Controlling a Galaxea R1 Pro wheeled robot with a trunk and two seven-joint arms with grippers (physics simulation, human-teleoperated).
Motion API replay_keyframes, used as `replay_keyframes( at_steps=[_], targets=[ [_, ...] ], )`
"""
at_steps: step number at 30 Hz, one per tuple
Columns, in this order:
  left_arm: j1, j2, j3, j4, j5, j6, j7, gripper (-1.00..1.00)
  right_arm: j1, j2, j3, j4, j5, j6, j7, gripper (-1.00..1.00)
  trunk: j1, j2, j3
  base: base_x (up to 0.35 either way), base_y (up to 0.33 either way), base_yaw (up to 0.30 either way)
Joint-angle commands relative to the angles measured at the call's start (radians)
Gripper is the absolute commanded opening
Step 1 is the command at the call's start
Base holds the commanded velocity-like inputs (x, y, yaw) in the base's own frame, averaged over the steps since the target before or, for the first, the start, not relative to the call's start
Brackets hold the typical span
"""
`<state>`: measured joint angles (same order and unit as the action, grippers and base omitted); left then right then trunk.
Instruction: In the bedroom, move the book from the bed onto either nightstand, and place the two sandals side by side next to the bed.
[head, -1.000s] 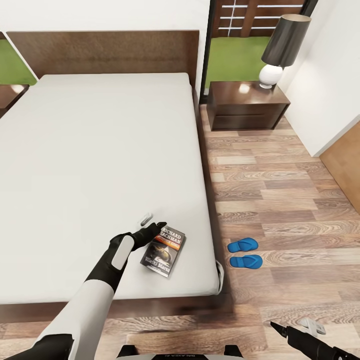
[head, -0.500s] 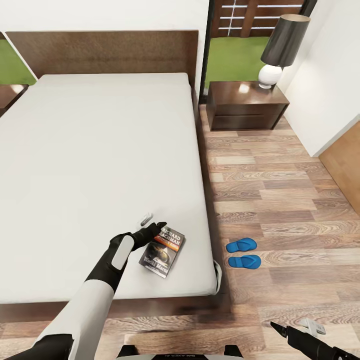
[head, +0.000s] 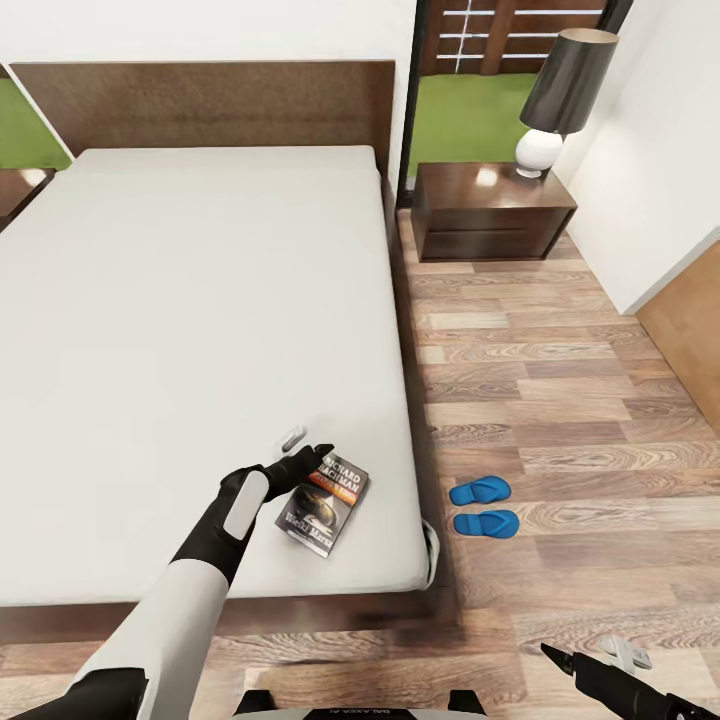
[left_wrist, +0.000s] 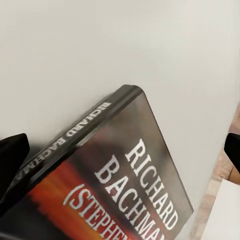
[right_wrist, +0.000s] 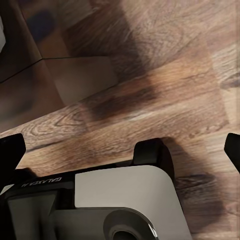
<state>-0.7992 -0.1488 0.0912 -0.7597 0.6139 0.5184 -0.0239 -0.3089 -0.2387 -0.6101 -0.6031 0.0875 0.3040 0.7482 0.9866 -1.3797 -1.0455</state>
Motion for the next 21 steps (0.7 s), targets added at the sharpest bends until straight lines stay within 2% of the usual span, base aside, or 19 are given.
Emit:
replay_keyframes(
  at_steps=[1,8,14,21],
  targets=[
    [0.0,-0.001,0.005,0.0,0.003,0.009,-0.001,1.0,-0.001,0.001,-0.007,-0.001,0.009,0.006,0.008,1.0,0.0,0.0,-0.001,0.0,-0.01,0.0],
    [0.0,-0.001,0.005,0.0,0.003,0.009,-0.001,1.0,-0.001,0.001,-0.008,-0.001,0.009,0.006,0.008,1.0,0.0,0.0,-0.001,0.0,-0.017,0.0],
    [0.0,-0.001,0.005,0.0,0.003,0.009,-0.001,1.0,-0.001,0.001,-0.008,-0.001,0.009,0.006,0.008,1.0,0.0,0.0,-0.001,0.0,-0.173,0.0],
    [0.0,-0.002,0.005,0.0,0.004,0.009,-0.002,1.0,-0.001,0.001,-0.007,-0.001,0.009,0.006,0.008,1.0,0.0,0.0,-0.001,0.0,-0.029,0.0]
  ],
)
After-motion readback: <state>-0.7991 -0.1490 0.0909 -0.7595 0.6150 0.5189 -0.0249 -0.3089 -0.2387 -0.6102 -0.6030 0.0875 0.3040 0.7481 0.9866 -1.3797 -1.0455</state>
